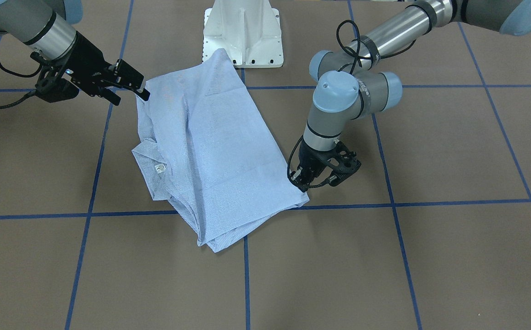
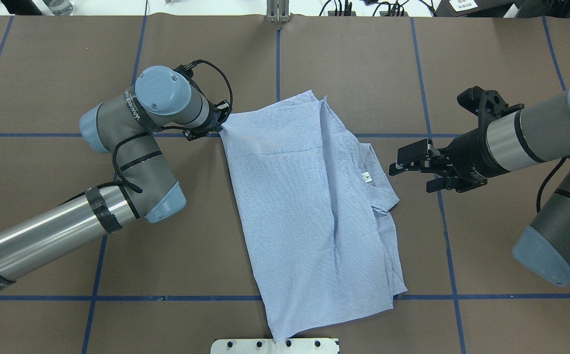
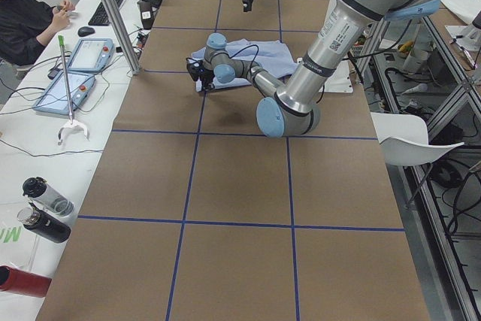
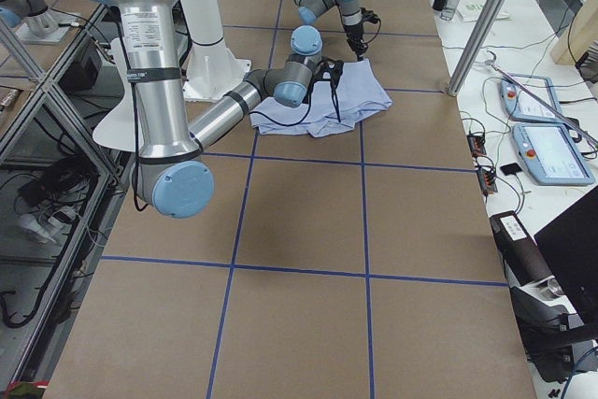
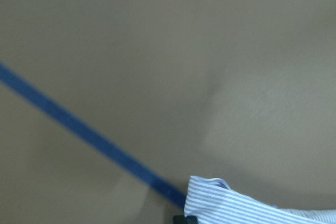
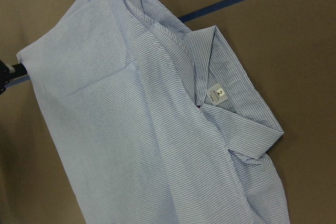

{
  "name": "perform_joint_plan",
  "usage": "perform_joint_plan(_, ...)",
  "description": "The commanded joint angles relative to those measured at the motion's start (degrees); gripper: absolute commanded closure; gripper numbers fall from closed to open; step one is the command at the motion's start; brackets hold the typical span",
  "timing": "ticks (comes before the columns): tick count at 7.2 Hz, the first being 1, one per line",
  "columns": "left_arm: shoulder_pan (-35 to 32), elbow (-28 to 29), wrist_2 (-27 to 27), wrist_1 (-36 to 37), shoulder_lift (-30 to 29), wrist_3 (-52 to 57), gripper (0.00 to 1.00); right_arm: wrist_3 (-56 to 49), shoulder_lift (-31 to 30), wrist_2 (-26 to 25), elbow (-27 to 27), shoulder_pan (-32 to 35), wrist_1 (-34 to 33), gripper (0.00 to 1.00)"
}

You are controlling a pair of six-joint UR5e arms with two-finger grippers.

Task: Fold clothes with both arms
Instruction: 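Pull the shirt corner with the left gripper away from the robot to straighten it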

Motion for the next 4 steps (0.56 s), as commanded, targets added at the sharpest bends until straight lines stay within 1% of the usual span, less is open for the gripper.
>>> perform_joint_plan(1,-1.47,7.1,1.66,-6.84,-3.74,1.38,1.0,0.0,-0.15,-0.36,0.0,0.12,0.0,0.0)
perform_joint_plan(2,-1.48,8.25,3.75,-9.38,-4.79,2.69,1.0,0.0,-0.06,-1.06,0.08,0.12,0.0,0.0)
perform_joint_plan(3,-1.48,11.13,5.08,-12.19,-6.11,2.7,1.0,0.0,-0.15,-1.5,0.09,0.12,0.0,0.0)
perform_joint_plan(4,-1.48,12.2,5.35,-13.78,-6.56,2.7,1.0,0.0,-0.06,-1.94,0.17,0.12,0.0,0.0)
